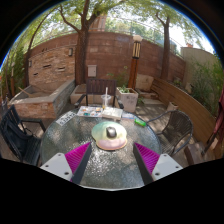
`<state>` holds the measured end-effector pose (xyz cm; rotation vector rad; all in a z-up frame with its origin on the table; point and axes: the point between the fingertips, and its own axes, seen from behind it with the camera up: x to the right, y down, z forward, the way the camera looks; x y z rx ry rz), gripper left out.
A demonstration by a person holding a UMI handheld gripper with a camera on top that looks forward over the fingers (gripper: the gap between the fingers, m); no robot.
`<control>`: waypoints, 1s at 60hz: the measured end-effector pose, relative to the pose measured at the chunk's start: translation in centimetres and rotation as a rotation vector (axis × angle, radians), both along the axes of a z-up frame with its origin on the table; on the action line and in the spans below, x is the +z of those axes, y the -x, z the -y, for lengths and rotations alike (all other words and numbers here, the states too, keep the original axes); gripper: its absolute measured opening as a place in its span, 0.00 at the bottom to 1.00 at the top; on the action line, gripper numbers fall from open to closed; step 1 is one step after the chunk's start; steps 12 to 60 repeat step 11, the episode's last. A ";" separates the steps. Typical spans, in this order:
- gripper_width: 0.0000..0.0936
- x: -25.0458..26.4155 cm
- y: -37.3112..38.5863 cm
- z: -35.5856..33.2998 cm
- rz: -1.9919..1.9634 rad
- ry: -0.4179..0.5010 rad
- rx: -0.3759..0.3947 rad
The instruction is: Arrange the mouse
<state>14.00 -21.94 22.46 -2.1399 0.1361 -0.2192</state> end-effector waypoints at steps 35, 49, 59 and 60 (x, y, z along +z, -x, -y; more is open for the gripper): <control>0.91 1.1 0.4 1.3 0.019 -0.010 0.007; 0.91 1.1 0.4 1.3 0.019 -0.010 0.007; 0.91 1.1 0.4 1.3 0.019 -0.010 0.007; 0.91 1.1 0.4 1.3 0.019 -0.010 0.007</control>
